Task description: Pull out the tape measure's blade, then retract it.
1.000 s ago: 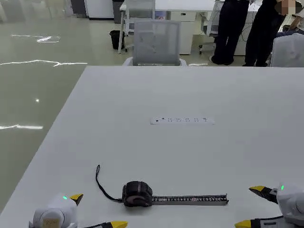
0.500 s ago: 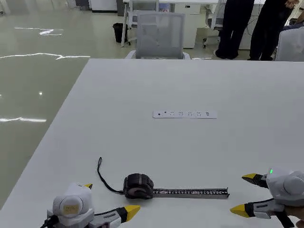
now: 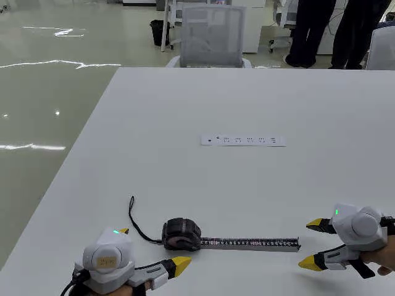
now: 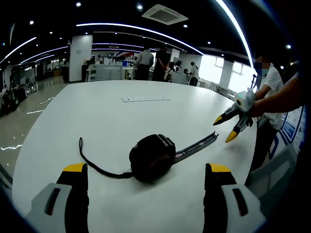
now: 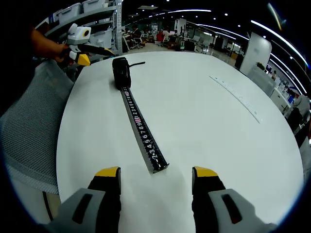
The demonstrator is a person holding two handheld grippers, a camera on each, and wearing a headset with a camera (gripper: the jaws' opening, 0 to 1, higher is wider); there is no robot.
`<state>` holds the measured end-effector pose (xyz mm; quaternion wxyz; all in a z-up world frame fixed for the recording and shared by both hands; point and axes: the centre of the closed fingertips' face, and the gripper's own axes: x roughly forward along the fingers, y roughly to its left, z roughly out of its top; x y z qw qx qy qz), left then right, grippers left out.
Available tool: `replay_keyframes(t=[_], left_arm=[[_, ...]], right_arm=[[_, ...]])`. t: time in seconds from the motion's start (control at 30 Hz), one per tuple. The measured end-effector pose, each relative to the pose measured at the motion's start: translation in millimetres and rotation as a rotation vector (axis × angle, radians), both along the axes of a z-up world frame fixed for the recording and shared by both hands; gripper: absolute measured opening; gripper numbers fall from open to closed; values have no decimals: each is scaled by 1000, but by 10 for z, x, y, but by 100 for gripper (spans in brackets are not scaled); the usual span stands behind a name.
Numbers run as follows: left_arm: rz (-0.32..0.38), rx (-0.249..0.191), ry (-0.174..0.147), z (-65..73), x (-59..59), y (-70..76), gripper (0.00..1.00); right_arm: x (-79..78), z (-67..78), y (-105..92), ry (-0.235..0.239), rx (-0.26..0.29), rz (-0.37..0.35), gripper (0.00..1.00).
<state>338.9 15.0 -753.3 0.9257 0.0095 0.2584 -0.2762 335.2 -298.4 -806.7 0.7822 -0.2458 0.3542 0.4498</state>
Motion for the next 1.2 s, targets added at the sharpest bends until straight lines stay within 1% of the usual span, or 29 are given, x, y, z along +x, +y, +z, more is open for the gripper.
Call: replay_keyframes(t=[0.1,0.17,0.4,0.43,0.5,0.57,0.63,0.73,0.83,1.0,1.2], left_arm=[[-5,3,-1,-9,29,-50,99],[-10,9,-2,-20,55,-93,99],[0,25,-13,-27,131,-197,99],[4,27,-12,-34,136,-203,99],[9,18,-6,-49,137,-231,99],[9,15,0,-70,133,-264,99],[10,21,-6,-77,136,-284,99],[16,22,1,-101,148,-304,99],[25,24,6,-136,169,-316,99],[41,27,8,-151,192,-343,99],[56,32,10,-183,230,-356,99]], right_arm=[[12,-34,24,19,-18,30,57],[9,-79,22,26,-50,66,54],[10,-131,71,52,-81,121,47],[9,-139,73,54,-89,131,46],[-5,-151,72,60,-109,158,44],[-6,-153,79,65,-116,171,41],[0,-156,84,69,-120,177,39],[5,-176,87,76,-128,187,36],[20,-187,79,79,-135,190,30],[35,-231,77,91,-145,192,27],[41,-261,93,91,-175,224,22]])
